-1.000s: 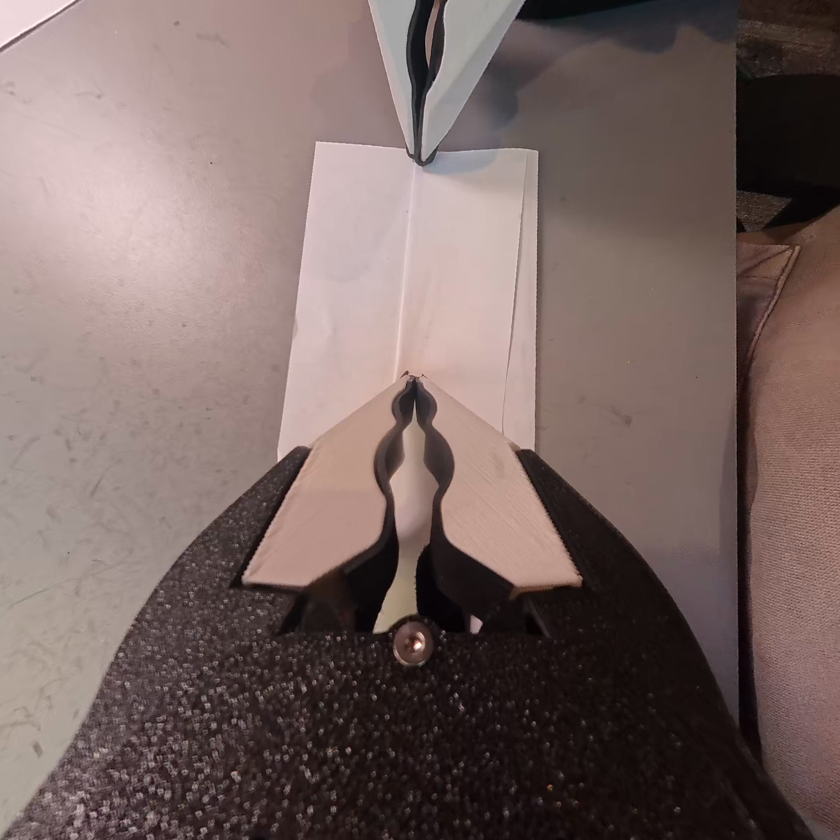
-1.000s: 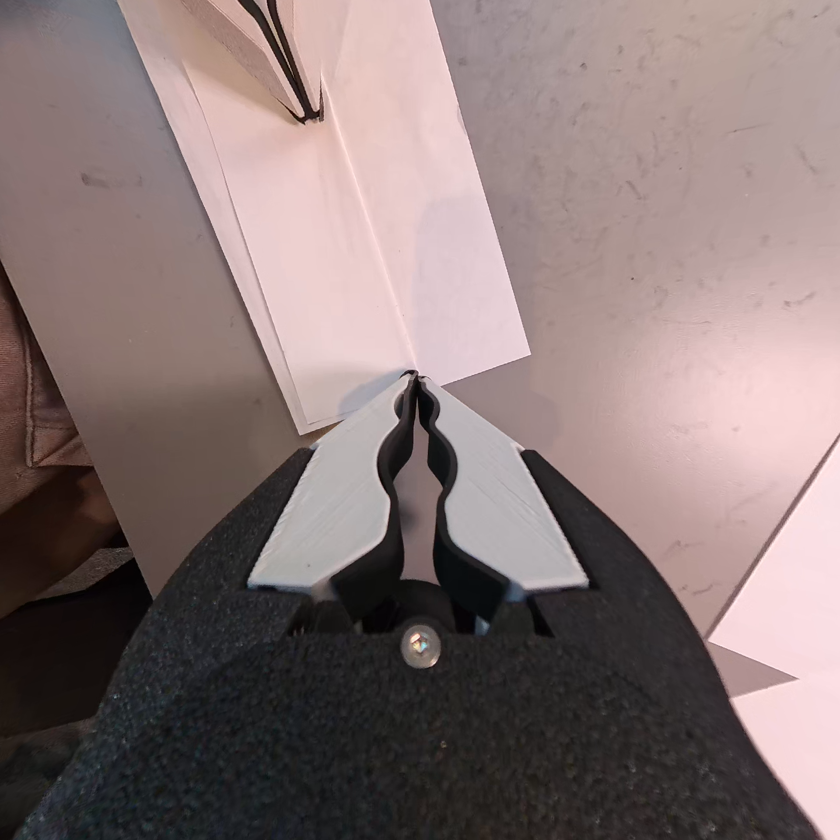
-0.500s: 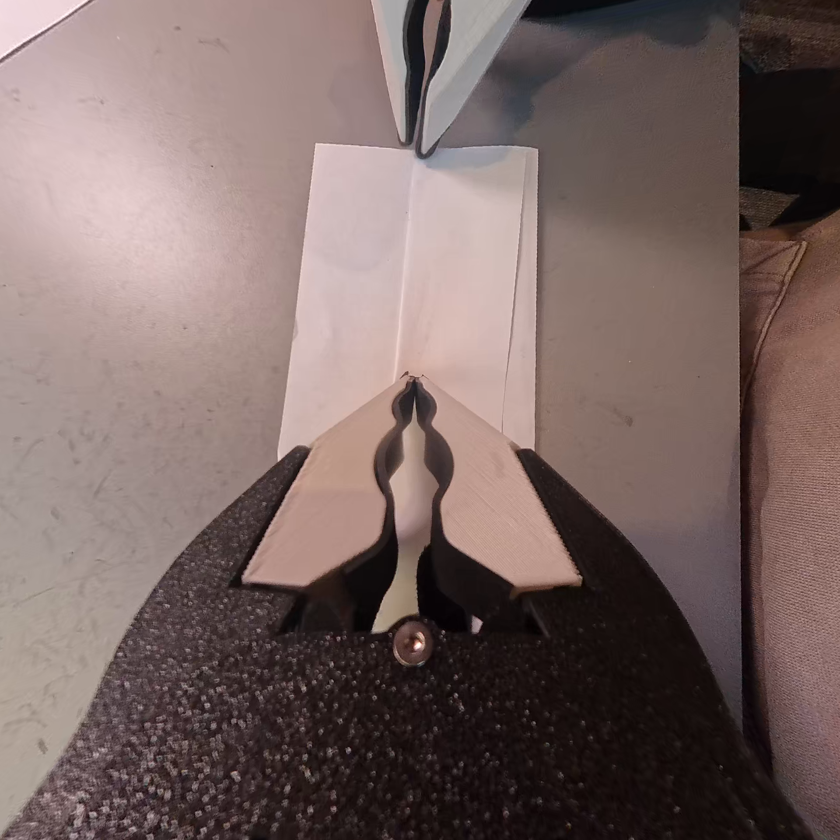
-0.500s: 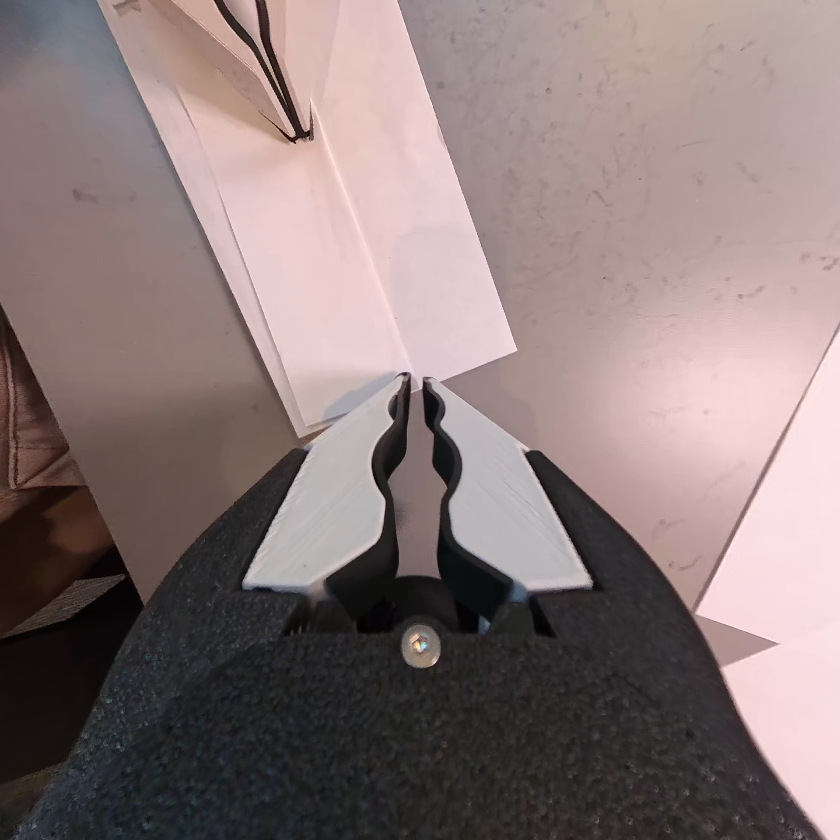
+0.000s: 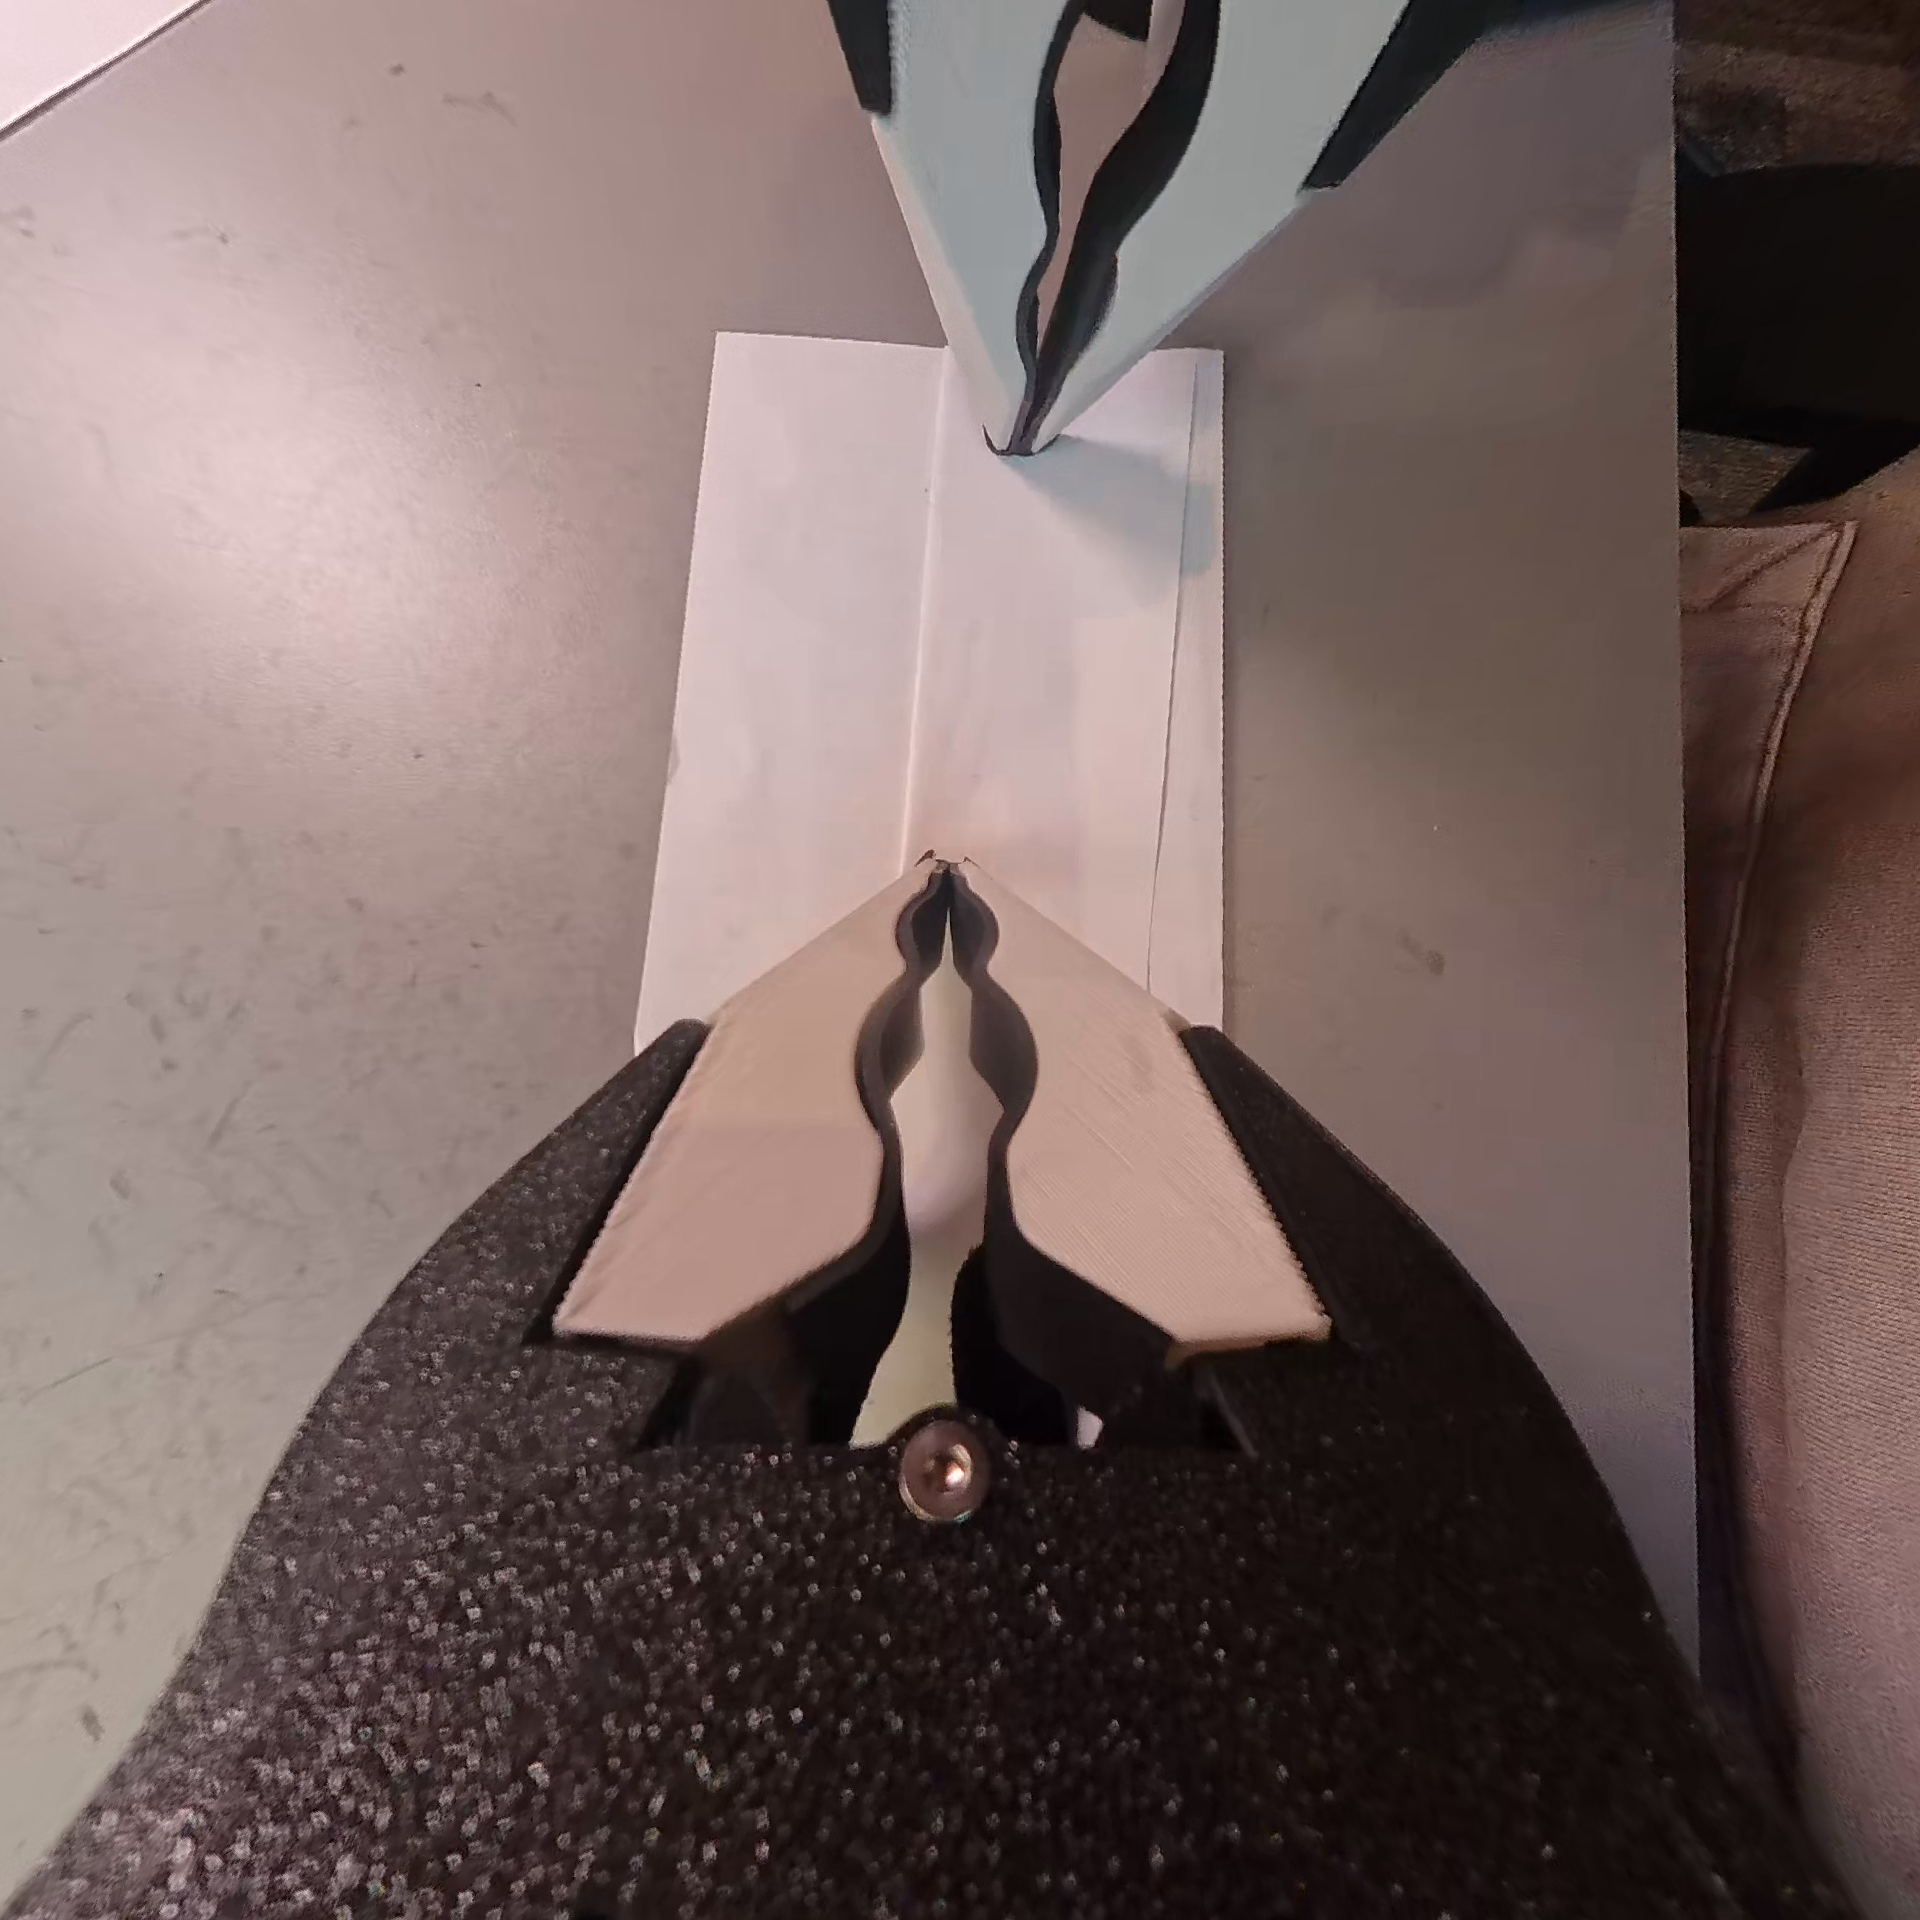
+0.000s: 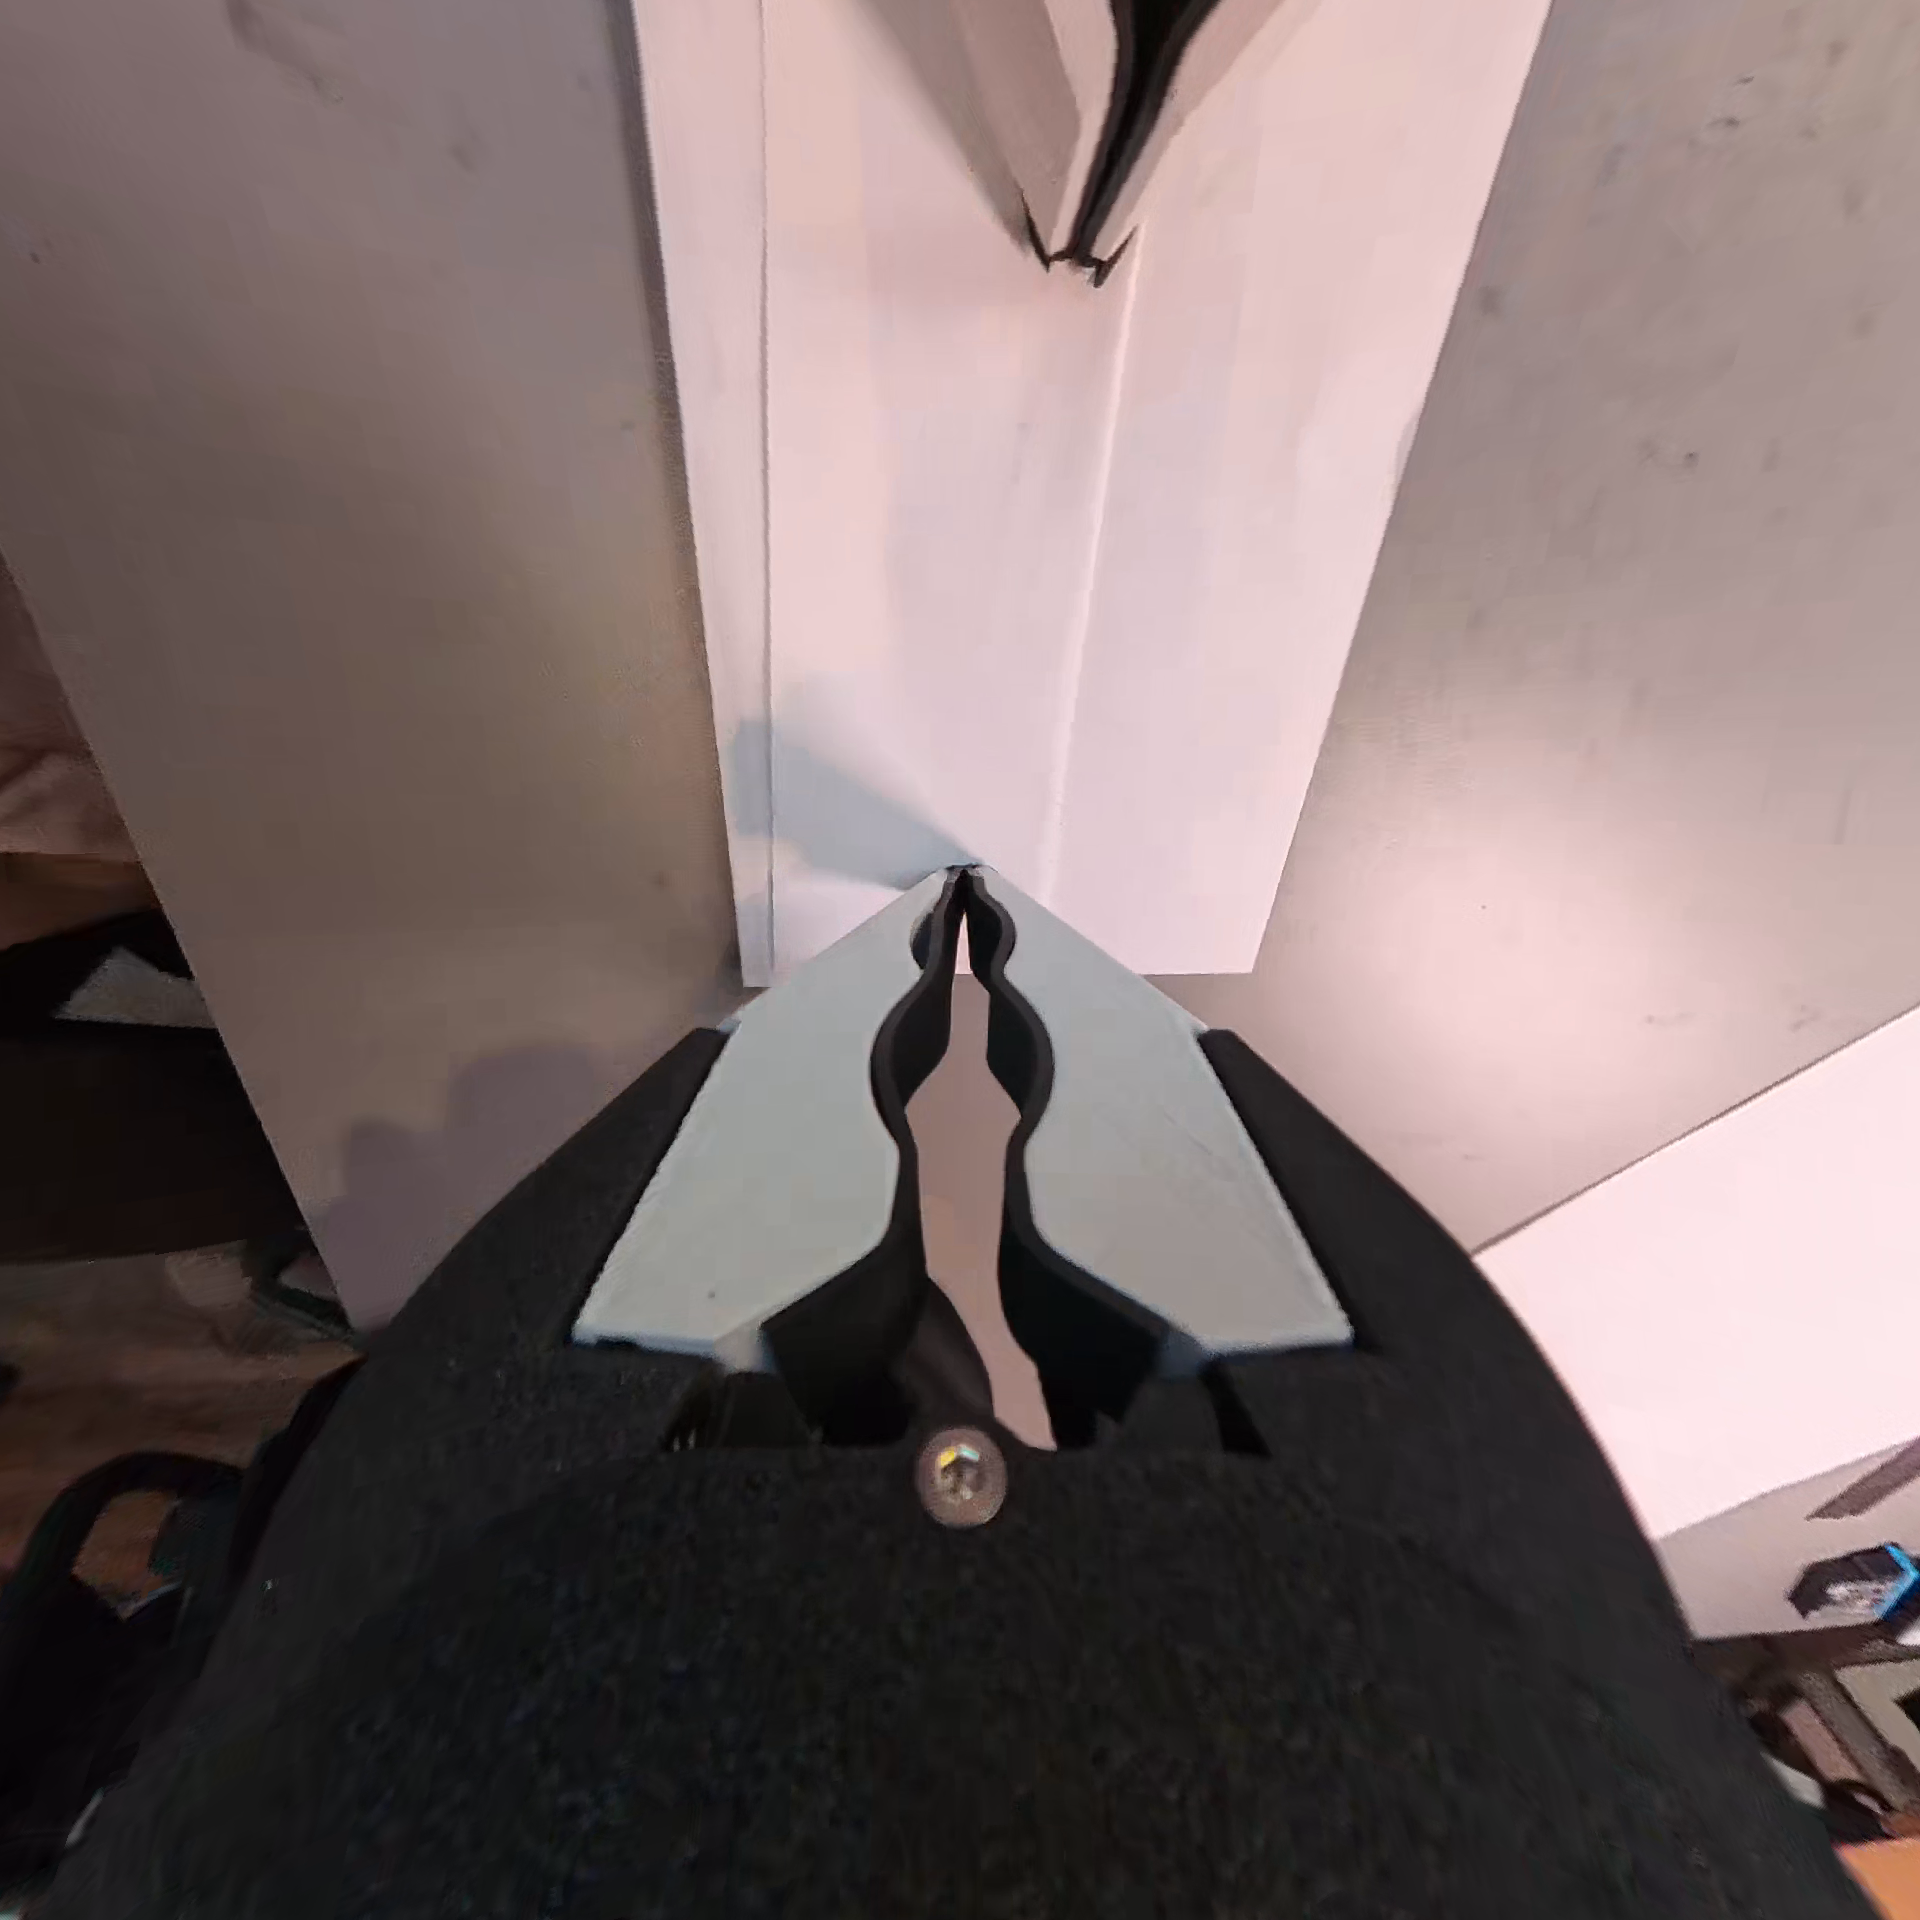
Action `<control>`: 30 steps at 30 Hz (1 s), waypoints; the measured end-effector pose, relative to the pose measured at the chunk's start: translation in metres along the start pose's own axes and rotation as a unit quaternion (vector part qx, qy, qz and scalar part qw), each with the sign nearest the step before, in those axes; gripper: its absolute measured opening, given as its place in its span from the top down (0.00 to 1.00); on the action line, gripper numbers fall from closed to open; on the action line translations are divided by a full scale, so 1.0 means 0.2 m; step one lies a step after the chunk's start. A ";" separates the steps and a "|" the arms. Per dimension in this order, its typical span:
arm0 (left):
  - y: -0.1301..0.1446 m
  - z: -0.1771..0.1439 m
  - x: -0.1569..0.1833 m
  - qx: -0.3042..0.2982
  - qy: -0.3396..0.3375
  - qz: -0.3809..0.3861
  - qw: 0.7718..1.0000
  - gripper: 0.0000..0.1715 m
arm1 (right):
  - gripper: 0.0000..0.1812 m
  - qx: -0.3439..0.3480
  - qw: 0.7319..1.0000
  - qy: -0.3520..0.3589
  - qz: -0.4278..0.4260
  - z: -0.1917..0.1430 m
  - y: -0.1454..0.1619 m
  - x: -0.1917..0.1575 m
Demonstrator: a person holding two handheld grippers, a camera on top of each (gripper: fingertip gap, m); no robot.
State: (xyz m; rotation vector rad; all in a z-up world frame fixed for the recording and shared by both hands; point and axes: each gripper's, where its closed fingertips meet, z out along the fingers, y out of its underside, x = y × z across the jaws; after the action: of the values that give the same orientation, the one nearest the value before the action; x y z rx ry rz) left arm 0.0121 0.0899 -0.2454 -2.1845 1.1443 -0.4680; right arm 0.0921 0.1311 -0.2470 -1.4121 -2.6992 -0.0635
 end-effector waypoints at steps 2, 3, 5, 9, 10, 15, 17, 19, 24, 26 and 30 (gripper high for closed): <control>0.00 0.00 0.00 0.003 0.000 0.002 1.000 1.00 | 1.00 -0.009 1.000 -0.011 -0.015 0.00 0.00 0.00; 0.00 0.00 0.00 0.003 0.000 0.003 1.000 1.00 | 1.00 -0.011 1.000 -0.019 -0.021 0.00 0.00 0.00; 0.00 0.00 0.00 0.004 -0.002 0.003 1.000 1.00 | 1.00 -0.015 0.998 -0.021 -0.053 0.00 -0.01 0.00; 0.00 0.00 0.00 0.009 -0.012 0.012 1.000 1.00 | 1.00 -0.033 0.994 -0.011 -0.105 0.00 -0.01 0.00; 0.00 0.00 0.00 0.009 -0.012 0.013 1.000 1.00 | 1.00 -0.036 0.993 -0.009 -0.109 0.00 -0.02 0.00; 0.00 0.00 0.00 0.009 -0.009 0.010 1.000 1.00 | 1.00 0.016 0.999 0.003 -0.047 0.00 -0.01 0.01; 0.00 0.00 0.00 0.006 -0.013 0.005 1.000 1.00 | 0.99 0.077 0.996 0.014 0.040 -0.02 -0.02 0.05; 0.00 0.00 0.00 0.001 -0.014 -0.002 1.000 1.00 | 0.98 0.136 0.985 0.013 0.102 -0.08 -0.05 0.05; -0.01 0.01 -0.01 -0.008 -0.011 -0.002 1.000 1.00 | 0.95 0.199 0.961 0.022 0.189 -0.12 -0.10 0.02; -0.02 0.01 -0.01 -0.014 -0.011 0.000 1.000 1.00 | 0.90 0.187 0.957 0.015 0.220 -0.06 -0.09 0.01; 0.00 -0.07 -0.03 -0.025 0.004 -0.017 1.000 0.95 | 0.85 0.201 0.944 -0.011 0.260 -0.02 -0.06 0.01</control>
State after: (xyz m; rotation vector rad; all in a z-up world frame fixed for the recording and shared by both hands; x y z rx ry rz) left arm 0.0010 0.0895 -0.2348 -2.2488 1.1360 -0.4673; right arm 0.0804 0.1257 -0.2436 -1.9080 -2.0878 0.5100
